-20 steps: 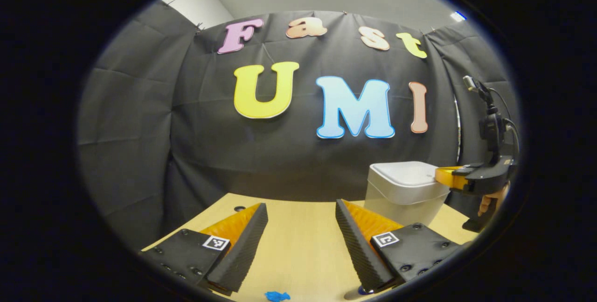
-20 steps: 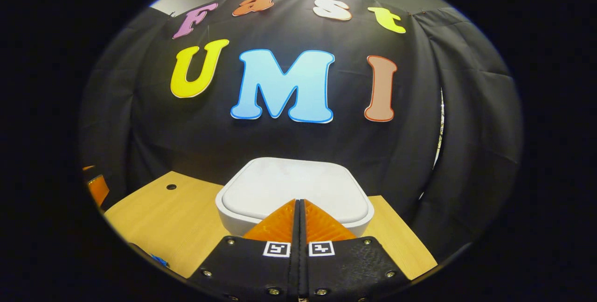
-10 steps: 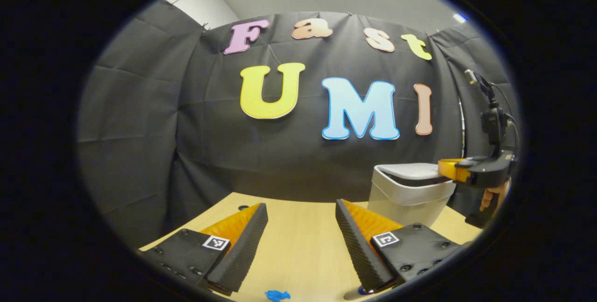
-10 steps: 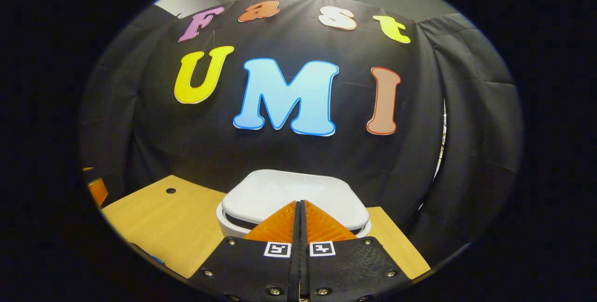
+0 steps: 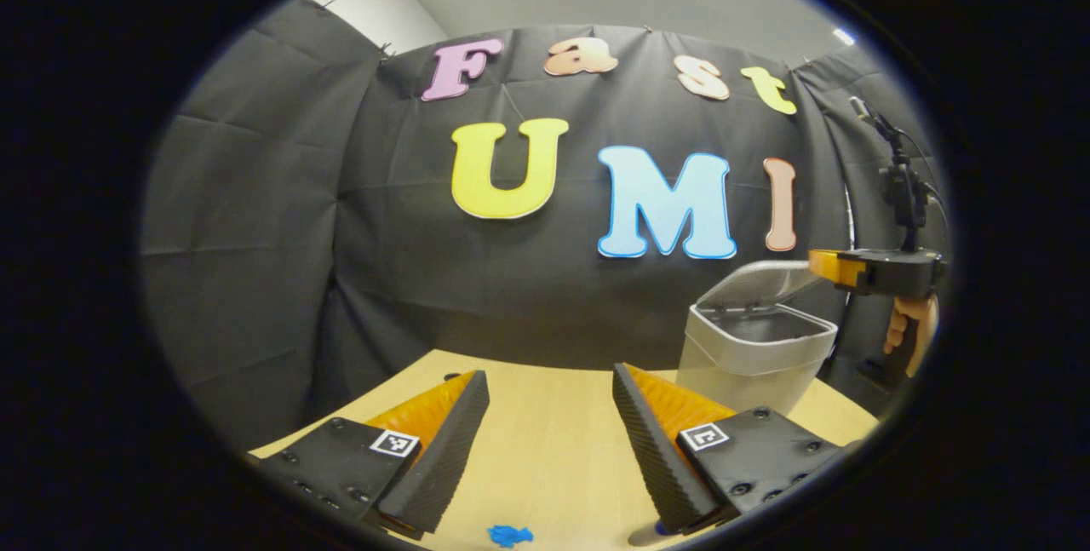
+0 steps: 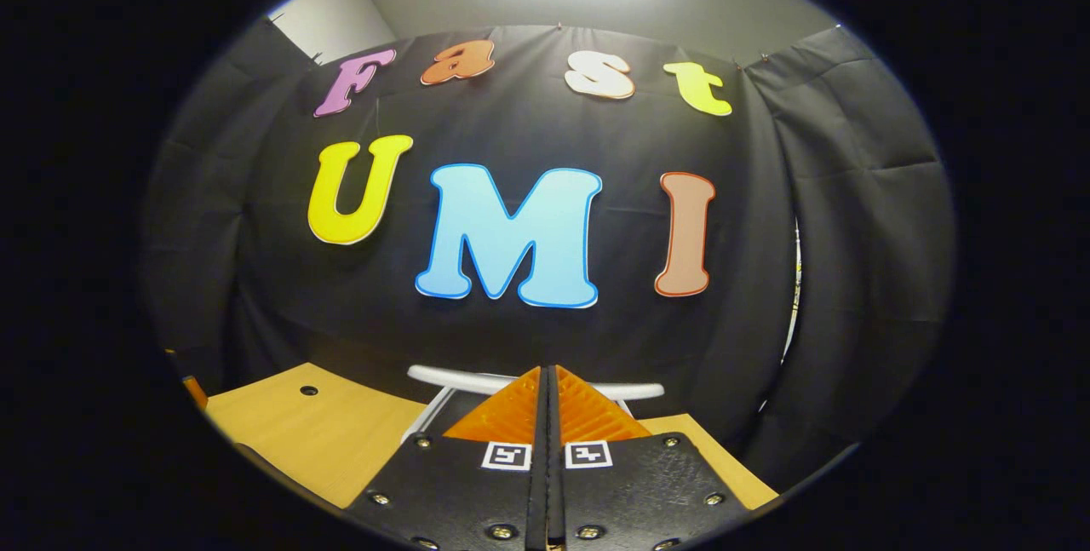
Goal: Press the lid of the desktop garbage bin to open it, pick up the crumpled paper on the desktop and throw it into the bin, then pick up the pop can on the desktop and drop it into the bin, and finally close the garbage bin lid.
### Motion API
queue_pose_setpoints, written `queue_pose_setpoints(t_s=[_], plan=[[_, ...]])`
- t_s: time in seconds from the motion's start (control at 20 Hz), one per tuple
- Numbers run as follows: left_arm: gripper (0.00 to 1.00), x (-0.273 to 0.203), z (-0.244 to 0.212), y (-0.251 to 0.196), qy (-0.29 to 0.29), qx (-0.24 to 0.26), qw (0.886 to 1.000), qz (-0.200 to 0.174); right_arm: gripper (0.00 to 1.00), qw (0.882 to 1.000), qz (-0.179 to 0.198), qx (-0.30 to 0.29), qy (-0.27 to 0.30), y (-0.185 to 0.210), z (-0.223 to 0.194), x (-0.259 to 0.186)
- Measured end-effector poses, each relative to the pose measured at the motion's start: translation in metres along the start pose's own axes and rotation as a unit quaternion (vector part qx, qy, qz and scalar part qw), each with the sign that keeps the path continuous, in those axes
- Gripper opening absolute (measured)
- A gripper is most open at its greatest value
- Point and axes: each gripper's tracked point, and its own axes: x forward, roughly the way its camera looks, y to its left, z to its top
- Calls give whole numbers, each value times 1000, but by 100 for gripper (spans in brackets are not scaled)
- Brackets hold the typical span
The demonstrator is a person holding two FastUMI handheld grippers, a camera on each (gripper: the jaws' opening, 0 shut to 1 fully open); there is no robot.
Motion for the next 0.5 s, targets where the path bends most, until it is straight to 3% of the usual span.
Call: queue_pose_setpoints(t_s=[0.05,0.5], plan=[[99,0,-1,1,2,-5,1000,0,0,1000,1,-2,-1,0,1,-1],[99,-3,-32,23,31,-14,999,11,0,1000,5,-14,-23,5,11,-33]])
